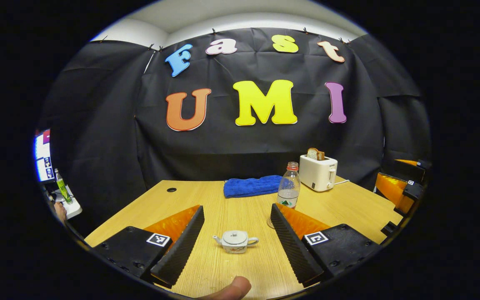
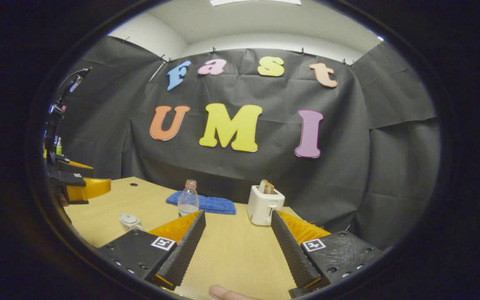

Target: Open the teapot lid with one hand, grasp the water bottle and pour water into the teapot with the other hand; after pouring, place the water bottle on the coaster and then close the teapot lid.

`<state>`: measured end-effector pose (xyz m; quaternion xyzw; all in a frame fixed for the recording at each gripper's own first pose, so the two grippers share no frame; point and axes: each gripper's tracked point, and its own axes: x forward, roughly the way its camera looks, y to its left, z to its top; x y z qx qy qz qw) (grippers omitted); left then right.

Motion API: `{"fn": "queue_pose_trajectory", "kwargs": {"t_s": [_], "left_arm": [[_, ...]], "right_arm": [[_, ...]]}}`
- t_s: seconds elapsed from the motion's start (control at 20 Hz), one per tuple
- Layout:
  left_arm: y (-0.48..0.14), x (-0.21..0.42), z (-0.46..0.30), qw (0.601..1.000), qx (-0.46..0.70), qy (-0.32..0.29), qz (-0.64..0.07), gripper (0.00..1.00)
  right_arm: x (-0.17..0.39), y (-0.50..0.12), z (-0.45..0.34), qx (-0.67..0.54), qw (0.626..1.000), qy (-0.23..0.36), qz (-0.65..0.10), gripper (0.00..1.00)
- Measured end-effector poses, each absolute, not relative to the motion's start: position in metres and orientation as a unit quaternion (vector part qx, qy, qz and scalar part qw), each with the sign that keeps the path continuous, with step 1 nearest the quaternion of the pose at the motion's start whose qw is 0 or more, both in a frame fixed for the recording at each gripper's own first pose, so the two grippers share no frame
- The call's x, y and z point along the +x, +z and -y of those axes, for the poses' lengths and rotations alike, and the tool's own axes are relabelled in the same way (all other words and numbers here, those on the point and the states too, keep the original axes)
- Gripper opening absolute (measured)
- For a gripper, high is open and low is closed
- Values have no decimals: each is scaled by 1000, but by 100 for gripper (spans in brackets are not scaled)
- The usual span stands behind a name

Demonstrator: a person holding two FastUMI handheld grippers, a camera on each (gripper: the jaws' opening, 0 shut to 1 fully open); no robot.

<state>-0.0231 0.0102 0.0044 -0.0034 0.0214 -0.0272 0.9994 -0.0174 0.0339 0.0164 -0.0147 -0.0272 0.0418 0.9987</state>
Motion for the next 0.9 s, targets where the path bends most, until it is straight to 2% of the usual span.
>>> {"fn": "queue_pose_trajectory", "kwargs": {"t_s": [0.15,0.2,0.45,0.55,0.6,0.7,0.9], "left_arm": [[4,-23,-7,999,13,-29,-14,100],[4,-22,-9,999,16,-27,-13,99],[1,-20,-11,1000,14,-21,-16,99],[0,-20,-11,1000,15,-21,-18,99],[-2,-20,-11,1000,17,-20,-18,99],[-2,-18,-11,999,21,-19,-17,99],[-6,-18,-11,999,18,-21,-22,99]], "right_arm": [[-14,12,-37,-19,998,48,20,95],[-13,13,-35,-21,999,45,19,98],[-11,12,-27,-23,999,38,18,98],[-11,11,-28,-27,999,40,19,92],[-11,10,-28,-28,999,41,18,92],[-10,8,-30,-32,998,43,16,98],[-7,6,-29,-36,998,42,11,95]]}}
